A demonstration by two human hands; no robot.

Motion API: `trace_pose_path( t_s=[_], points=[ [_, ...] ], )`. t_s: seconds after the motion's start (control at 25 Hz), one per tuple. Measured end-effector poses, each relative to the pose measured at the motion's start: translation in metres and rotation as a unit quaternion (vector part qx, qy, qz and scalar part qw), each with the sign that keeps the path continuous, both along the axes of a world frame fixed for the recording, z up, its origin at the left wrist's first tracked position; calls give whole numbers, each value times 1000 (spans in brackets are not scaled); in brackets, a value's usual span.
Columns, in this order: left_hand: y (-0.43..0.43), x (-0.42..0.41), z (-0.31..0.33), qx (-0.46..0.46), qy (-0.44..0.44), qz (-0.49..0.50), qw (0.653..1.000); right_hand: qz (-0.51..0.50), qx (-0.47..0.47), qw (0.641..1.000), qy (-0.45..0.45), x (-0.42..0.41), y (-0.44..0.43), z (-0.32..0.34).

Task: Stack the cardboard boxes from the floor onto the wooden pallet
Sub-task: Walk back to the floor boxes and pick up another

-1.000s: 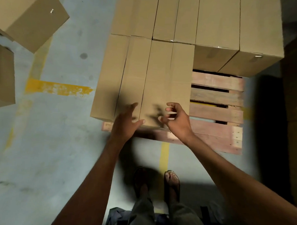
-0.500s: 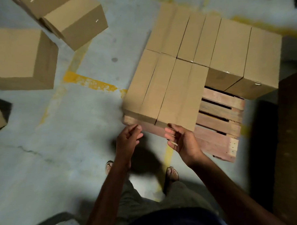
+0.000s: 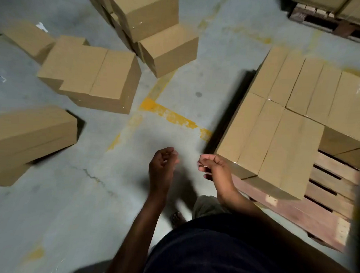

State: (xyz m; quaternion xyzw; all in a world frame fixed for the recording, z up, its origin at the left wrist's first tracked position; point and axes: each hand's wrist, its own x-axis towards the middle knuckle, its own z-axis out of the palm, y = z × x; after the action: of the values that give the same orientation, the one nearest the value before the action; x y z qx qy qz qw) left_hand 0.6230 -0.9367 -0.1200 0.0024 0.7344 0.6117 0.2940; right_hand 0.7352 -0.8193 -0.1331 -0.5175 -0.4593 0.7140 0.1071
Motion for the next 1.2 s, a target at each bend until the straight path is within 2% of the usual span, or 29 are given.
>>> trace_pose_path(
  t_s=[0.12, 0.28, 0.52, 0.68, 0.88, 1.04, 1.2],
  points=[
    [-22, -55, -1, -39, 93, 19, 995, 81, 114, 990, -9, -65, -24, -6],
    [-34, -138, -5, -38, 100, 33, 994, 149, 173, 974, -5, -164, -27, -13],
    [-33, -305, 8, -47, 127, 88, 987, 202, 196, 959, 37, -351, -2, -2],
    [-43, -398, 13, -41, 121, 115, 985, 215, 190, 958, 29, -454, -5, 2],
    [-69, -528, -16, -27, 78, 118, 990, 166, 159, 973, 12, -568, -26, -23],
    [-86, -654, -43, -24, 67, 29, 997, 59, 149, 987, -19, -660, -41, -47],
    [-94, -763, -72, -54, 49, -22, 997, 37, 141, 988, -55, -736, -48, -59]
  ],
)
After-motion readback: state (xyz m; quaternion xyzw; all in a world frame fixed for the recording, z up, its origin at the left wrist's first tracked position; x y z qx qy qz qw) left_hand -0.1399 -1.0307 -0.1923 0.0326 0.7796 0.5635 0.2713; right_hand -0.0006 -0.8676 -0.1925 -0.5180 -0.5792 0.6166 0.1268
